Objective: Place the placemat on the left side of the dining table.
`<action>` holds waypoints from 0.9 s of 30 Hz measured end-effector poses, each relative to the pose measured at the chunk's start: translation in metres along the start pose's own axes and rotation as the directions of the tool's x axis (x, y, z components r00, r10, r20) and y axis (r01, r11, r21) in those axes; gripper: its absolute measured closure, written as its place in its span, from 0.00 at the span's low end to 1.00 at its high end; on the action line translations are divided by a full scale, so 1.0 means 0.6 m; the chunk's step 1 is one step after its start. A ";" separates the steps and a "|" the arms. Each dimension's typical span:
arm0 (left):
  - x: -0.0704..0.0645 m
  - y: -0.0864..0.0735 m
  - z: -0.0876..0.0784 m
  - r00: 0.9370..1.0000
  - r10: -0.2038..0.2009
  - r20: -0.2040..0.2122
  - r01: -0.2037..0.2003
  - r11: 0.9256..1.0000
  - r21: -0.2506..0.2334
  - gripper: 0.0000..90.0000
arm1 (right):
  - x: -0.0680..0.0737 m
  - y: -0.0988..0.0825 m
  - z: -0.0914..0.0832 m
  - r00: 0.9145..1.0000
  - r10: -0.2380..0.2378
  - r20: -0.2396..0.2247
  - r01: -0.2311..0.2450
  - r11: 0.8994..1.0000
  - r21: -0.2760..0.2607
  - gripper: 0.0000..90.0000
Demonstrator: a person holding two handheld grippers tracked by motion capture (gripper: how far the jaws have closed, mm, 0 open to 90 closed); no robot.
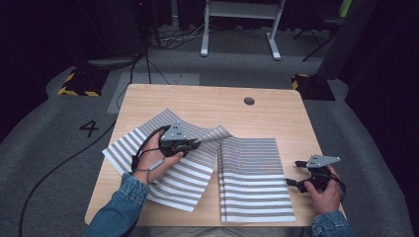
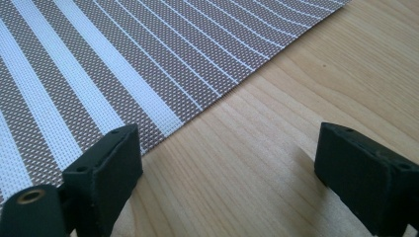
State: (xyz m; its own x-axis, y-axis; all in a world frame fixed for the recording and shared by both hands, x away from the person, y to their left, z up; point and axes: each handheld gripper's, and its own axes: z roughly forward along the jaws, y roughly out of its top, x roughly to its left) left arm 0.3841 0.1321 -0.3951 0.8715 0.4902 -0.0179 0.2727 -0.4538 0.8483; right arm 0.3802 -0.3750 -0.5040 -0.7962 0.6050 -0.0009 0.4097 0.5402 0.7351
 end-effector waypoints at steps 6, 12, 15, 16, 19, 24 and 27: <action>-0.033 -0.006 -0.018 0.997 0.051 0.061 -0.050 0.999 -0.010 0.94 | 0.000 0.000 0.000 1.000 0.000 0.000 0.000 1.000 0.000 0.12; -0.059 -0.027 -0.034 0.990 0.097 0.105 -0.096 0.995 -0.022 0.94 | 0.000 0.000 0.000 1.000 0.000 0.000 0.000 1.000 0.000 0.12; -0.070 -0.039 -0.041 0.985 0.130 0.116 -0.126 0.991 -0.039 0.94 | 0.000 0.000 0.000 1.000 0.000 0.000 0.000 1.000 0.000 0.12; -0.073 -0.043 -0.043 0.983 0.138 0.123 -0.134 0.990 -0.042 0.94 | 0.000 0.000 0.000 1.000 0.000 0.000 0.000 1.000 0.000 0.12; -0.083 -0.056 -0.047 0.978 0.139 0.158 -0.133 0.990 -0.050 0.93 | 0.000 0.000 0.000 1.000 0.000 0.000 0.000 1.000 0.000 0.12; -0.098 -0.076 -0.051 0.967 0.086 0.241 -0.072 0.995 -0.067 0.81 | 0.000 0.000 0.000 1.000 0.000 0.000 0.000 1.000 0.000 0.12; -0.103 -0.079 -0.057 0.982 -0.012 0.189 0.035 0.992 -0.120 0.48 | 0.000 0.000 0.000 1.000 0.000 0.000 0.000 1.000 0.000 0.12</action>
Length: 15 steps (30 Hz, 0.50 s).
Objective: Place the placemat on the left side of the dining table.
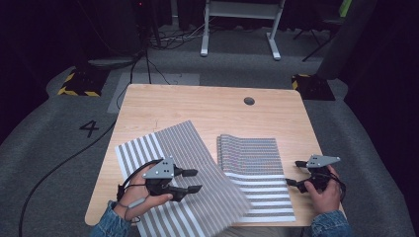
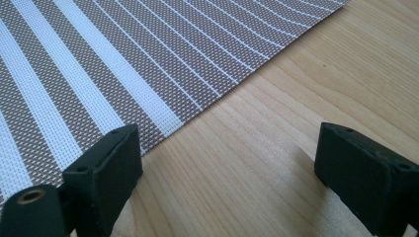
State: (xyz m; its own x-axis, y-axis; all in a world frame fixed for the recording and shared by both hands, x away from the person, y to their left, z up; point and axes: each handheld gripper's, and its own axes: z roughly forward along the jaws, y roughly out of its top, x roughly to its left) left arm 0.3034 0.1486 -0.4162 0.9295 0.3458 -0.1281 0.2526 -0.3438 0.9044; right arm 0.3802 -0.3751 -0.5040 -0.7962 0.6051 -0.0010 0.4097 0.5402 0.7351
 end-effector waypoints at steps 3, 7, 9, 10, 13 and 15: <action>0.010 -0.004 -0.010 0.980 -0.084 -0.180 0.087 0.996 0.011 0.44 | 0.000 0.000 0.000 1.000 0.000 0.000 0.000 1.000 0.000 0.12; 0.045 -0.029 -0.034 0.889 -0.157 -0.429 0.196 0.979 0.048 0.41 | 0.000 0.000 0.000 1.000 0.001 -0.001 -0.001 1.000 -0.001 0.12; 0.061 -0.045 -0.048 0.830 -0.182 -0.528 0.248 0.967 0.057 0.39 | 0.000 0.000 0.000 1.000 0.001 0.001 -0.001 1.000 0.000 0.12; 0.068 -0.052 -0.055 0.802 -0.195 -0.564 0.268 0.962 0.048 0.38 | 0.000 0.000 0.000 1.000 0.001 0.000 -0.001 1.000 0.000 0.12; 0.083 -0.073 -0.066 0.730 -0.220 -0.647 0.329 0.943 0.050 0.34 | 0.000 0.000 0.000 1.000 0.001 0.001 -0.001 1.000 0.000 0.12; 0.095 -0.089 -0.070 0.696 -0.209 -0.687 0.362 0.928 0.084 0.33 | 0.000 0.000 0.000 1.000 0.002 0.001 -0.002 1.000 -0.001 0.12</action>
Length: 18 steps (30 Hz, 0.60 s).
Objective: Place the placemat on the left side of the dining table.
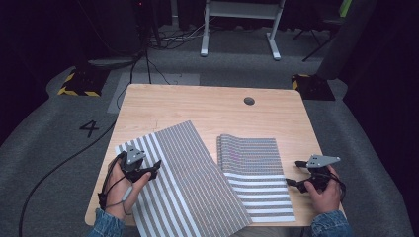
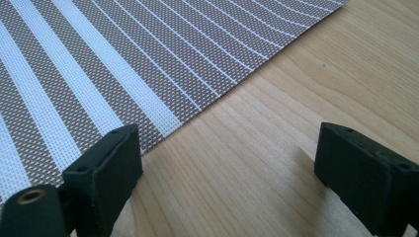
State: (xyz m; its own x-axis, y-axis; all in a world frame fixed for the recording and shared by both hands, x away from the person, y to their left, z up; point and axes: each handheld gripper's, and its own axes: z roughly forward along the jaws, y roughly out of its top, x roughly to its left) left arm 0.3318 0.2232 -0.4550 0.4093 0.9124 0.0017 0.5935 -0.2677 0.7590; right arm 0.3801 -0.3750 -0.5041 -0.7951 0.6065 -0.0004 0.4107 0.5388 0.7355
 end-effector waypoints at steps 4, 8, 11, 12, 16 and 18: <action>0.025 -0.023 0.026 0.996 -0.075 -0.043 0.079 0.992 0.098 0.32 | 0.001 0.000 0.000 1.000 0.002 0.004 -0.002 1.000 0.001 0.12; 0.040 -0.038 0.042 0.991 -0.103 -0.085 0.117 0.977 0.176 0.30 | 0.000 0.000 0.000 1.000 0.003 0.004 -0.003 1.000 0.001 0.12; 0.043 -0.041 0.048 0.988 -0.128 -0.084 0.142 0.972 0.188 0.27 | 0.000 0.000 0.000 1.000 0.003 0.004 -0.003 1.000 0.001 0.12; 0.042 -0.040 0.048 0.988 -0.129 -0.089 0.144 0.971 0.189 0.27 | 0.000 0.000 0.000 1.000 0.003 0.004 -0.003 1.000 0.001 0.12; 0.041 -0.036 0.048 0.990 -0.118 -0.081 0.132 0.970 0.205 0.32 | 0.000 0.000 0.000 1.000 0.002 0.004 -0.002 1.000 0.001 0.12; 0.038 -0.031 0.048 0.992 -0.107 -0.071 0.120 0.970 0.210 0.40 | 0.000 0.000 0.000 1.000 0.002 0.004 -0.002 1.000 0.001 0.12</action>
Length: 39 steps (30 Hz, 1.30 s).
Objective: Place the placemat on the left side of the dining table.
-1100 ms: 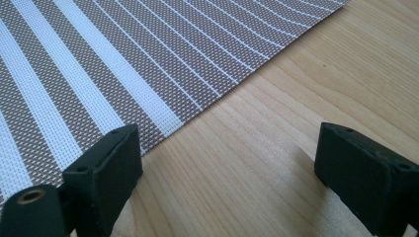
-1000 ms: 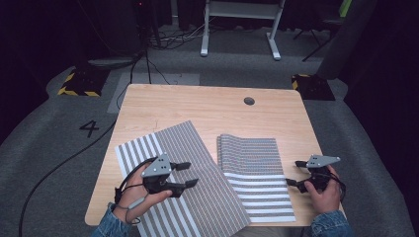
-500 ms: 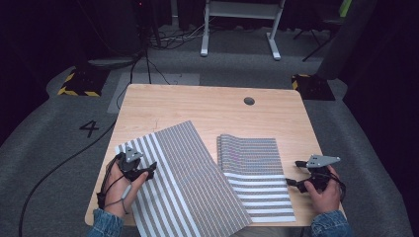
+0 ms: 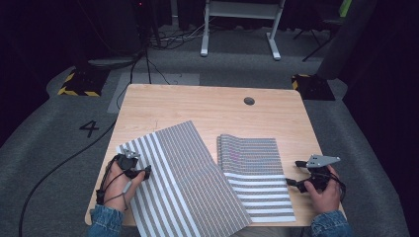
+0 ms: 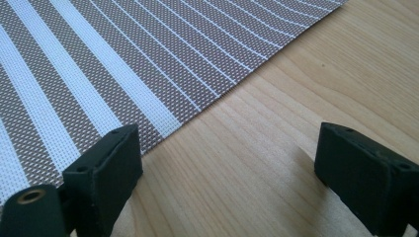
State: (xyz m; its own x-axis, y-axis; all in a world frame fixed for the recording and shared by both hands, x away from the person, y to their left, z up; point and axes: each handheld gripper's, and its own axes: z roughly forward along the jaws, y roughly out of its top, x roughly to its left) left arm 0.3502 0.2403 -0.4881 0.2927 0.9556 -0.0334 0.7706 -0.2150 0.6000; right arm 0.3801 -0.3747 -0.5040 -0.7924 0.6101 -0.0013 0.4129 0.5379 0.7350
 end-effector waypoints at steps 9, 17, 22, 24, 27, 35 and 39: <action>-0.021 0.002 0.001 0.994 0.107 0.038 -0.106 0.994 -0.032 0.87 | 0.000 0.000 0.000 1.000 0.000 0.000 0.000 1.000 0.000 0.12; -0.032 0.013 -0.022 0.982 0.182 0.052 -0.174 0.977 -0.124 0.94 | 0.000 0.000 0.000 1.000 0.000 0.000 0.000 1.000 0.000 0.12; -0.032 0.036 -0.046 0.976 0.210 0.054 -0.197 0.965 -0.175 0.95 | 0.000 0.000 0.000 1.000 0.000 0.000 0.000 1.000 0.000 0.12; -0.031 0.049 -0.055 0.973 0.224 0.045 -0.211 0.957 -0.197 0.95 | 0.000 0.000 0.000 1.000 0.000 0.000 0.000 1.000 0.000 0.12; -0.028 0.070 -0.068 0.969 0.246 0.019 -0.236 0.946 -0.222 0.95 | 0.000 0.000 0.000 1.000 0.000 0.000 0.000 1.000 0.000 0.12; -0.014 0.132 -0.086 0.951 0.303 -0.053 -0.306 0.913 -0.271 0.95 | 0.000 0.000 0.000 1.000 0.000 0.000 0.000 1.000 -0.001 0.12; -0.006 0.159 -0.081 0.943 0.325 -0.074 -0.332 0.900 -0.282 0.94 | -0.001 0.000 0.000 1.000 -0.001 0.002 0.001 1.000 -0.001 0.12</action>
State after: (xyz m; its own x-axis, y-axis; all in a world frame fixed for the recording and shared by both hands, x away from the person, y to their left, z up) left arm 0.3953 0.2259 -0.3921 0.4849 0.8458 0.2225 0.4363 -0.4544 0.7767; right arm 0.3804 -0.3748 -0.5042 -0.7917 0.6108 -0.0037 0.4114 0.5377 0.7360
